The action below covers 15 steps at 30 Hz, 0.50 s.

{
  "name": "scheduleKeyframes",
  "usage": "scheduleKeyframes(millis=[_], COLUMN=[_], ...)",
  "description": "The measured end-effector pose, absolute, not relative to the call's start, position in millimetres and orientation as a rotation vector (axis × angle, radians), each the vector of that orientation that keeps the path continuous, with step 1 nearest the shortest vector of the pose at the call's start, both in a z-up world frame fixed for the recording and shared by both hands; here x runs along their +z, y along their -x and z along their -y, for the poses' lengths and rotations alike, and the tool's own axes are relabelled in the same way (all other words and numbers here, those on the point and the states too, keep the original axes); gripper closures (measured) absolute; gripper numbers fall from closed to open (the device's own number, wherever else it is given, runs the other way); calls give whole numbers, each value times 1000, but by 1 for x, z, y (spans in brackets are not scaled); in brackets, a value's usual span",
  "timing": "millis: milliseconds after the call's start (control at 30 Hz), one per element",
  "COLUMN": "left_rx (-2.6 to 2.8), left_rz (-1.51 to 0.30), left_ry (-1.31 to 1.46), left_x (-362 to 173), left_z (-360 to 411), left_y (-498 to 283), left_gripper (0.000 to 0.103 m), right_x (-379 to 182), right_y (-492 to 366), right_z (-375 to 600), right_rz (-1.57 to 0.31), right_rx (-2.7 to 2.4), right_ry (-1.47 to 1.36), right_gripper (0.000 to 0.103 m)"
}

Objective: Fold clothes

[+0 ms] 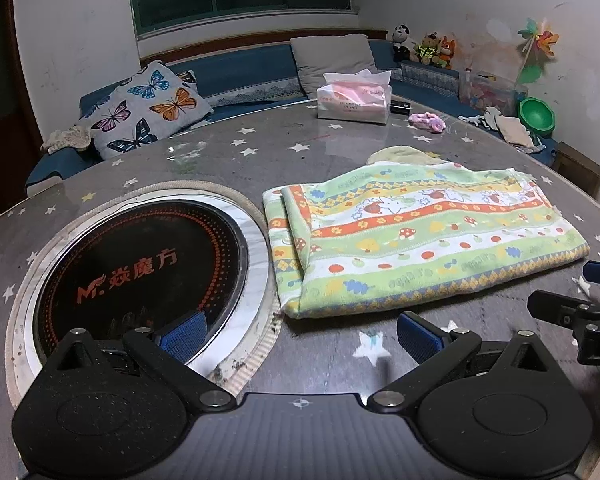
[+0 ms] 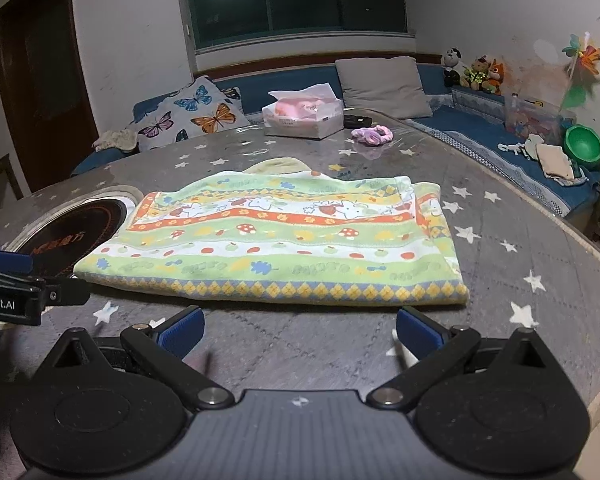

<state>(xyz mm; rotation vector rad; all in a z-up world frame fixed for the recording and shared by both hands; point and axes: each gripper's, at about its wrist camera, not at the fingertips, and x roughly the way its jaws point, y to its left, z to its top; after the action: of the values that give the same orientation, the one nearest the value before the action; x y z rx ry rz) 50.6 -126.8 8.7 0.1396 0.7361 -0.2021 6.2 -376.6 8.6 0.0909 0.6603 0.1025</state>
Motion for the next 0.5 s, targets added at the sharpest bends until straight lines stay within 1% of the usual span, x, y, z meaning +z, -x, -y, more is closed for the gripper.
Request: scheduleKeyframes(millis=[500], left_rx=[-213], left_rz=[-754], left_ry=[-145], left_x=[2], left_z=[125], left_y=[-39], left_gripper=[0], right_x=[9], right_y=[1], right_z=[365], right_rz=[-658], right_rx=[100], right_ry=[-82], right_gripper=[0])
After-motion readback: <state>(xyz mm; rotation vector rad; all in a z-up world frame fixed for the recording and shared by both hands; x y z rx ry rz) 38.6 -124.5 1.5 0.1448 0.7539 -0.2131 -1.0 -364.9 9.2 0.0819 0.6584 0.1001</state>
